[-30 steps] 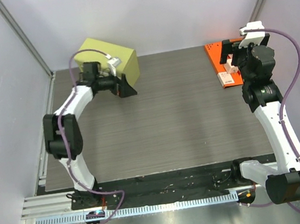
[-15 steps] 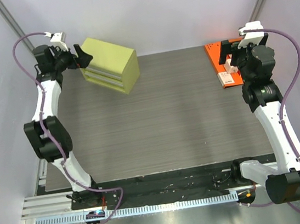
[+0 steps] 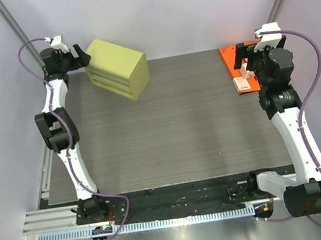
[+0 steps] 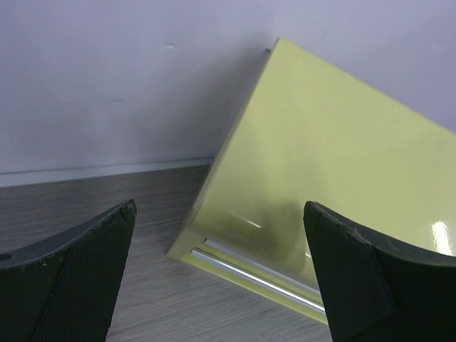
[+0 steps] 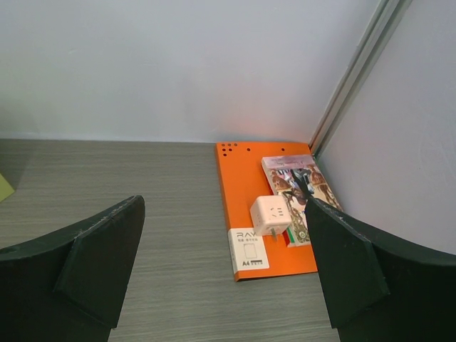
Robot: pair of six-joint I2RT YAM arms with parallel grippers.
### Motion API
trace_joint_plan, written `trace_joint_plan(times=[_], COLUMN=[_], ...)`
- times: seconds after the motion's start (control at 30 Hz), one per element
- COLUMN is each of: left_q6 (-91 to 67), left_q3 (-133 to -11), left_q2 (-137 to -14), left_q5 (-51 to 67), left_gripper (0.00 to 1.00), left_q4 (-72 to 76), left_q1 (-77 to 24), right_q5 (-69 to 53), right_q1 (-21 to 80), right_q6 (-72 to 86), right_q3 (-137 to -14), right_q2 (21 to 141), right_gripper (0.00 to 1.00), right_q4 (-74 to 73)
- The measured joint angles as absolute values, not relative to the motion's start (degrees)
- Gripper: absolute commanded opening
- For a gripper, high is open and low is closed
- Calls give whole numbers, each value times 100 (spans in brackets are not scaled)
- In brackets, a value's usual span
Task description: Sort the tools into containers
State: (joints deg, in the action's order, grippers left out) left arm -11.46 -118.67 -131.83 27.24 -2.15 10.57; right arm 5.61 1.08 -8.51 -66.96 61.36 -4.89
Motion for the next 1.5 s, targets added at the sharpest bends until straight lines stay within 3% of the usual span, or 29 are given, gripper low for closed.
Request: trace_joint_plan(times=[0.23, 0.47, 0.77, 1.0, 1.5], left_q6=[-1391, -2331, -3406, -4764, -5358], left_q3=[-11834, -12300, -12167, -10667, -7550], left_q2=[-13336, -14335, -14571, -14175, -12175], left_q5=[2720, 3758, 4952, 5249, 5881], left_gripper=[100, 100, 100, 100, 100], left_q4=[910, 2171, 3057, 4762, 5905], left_q1=[1090, 1122, 1194, 1428, 1076], right_q5=[502, 377, 231, 84, -309], right_q1=[73, -294, -414, -416, -425], right_q6=[-862, -840, -766, -672, -462], right_q3=[-6696, -6696, -6696, -6696, -6696], right_q2=[6344, 6392, 6405, 6405, 6372], right_gripper=[100, 100, 100, 100, 100], right_q4=[-513, -565, -567, -567, -572])
